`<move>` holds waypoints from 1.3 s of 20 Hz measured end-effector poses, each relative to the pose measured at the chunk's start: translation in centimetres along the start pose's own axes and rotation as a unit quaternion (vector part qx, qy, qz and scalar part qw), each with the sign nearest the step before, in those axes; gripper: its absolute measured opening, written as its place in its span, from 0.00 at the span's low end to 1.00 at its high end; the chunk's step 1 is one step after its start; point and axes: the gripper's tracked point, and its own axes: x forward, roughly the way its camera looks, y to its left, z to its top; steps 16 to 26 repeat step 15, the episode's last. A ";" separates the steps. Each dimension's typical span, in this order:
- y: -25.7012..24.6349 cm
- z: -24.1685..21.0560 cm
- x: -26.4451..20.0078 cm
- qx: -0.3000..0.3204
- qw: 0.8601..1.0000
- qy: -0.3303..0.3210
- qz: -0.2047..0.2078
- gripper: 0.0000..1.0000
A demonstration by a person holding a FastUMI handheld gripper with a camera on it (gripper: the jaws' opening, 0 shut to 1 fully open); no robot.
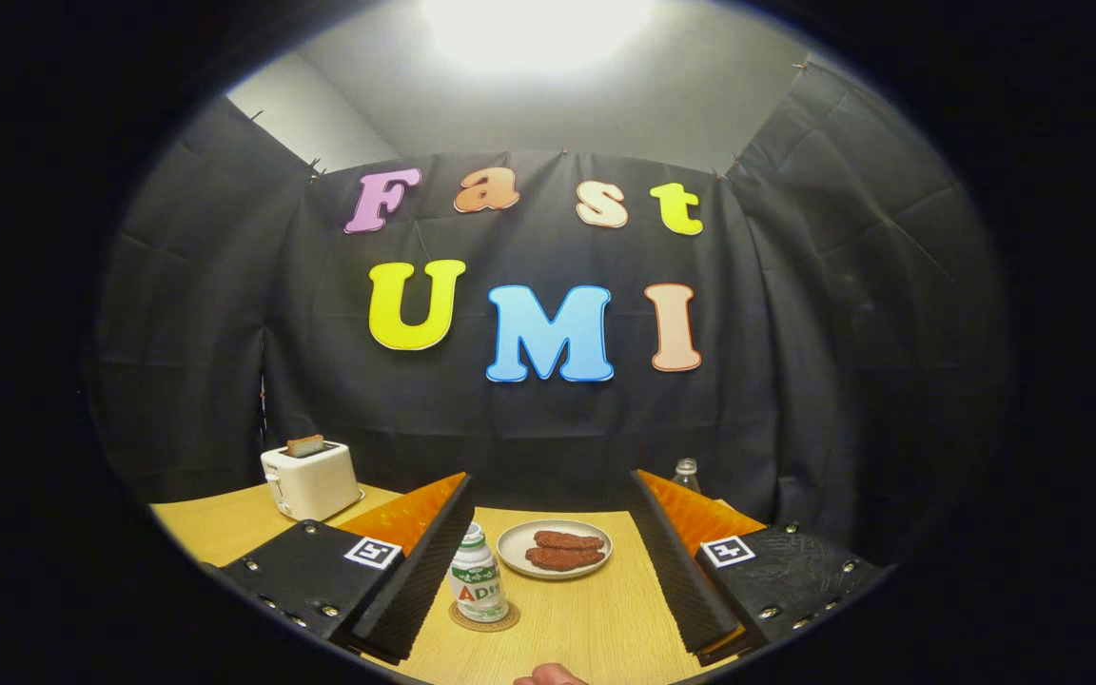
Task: Take the bottle from table, then pour the juice into the cup, finally place the bottle on the coaster
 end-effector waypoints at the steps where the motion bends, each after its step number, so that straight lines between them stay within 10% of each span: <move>1: -0.4 -0.6 -0.2 -0.001 1.000 0.001 0.006 0.98; 14: -20.7 -16.5 -1.3 0.020 0.996 0.030 -0.080 0.97; 26: -21.0 -17.5 -1.3 0.025 0.995 0.043 -0.082 0.97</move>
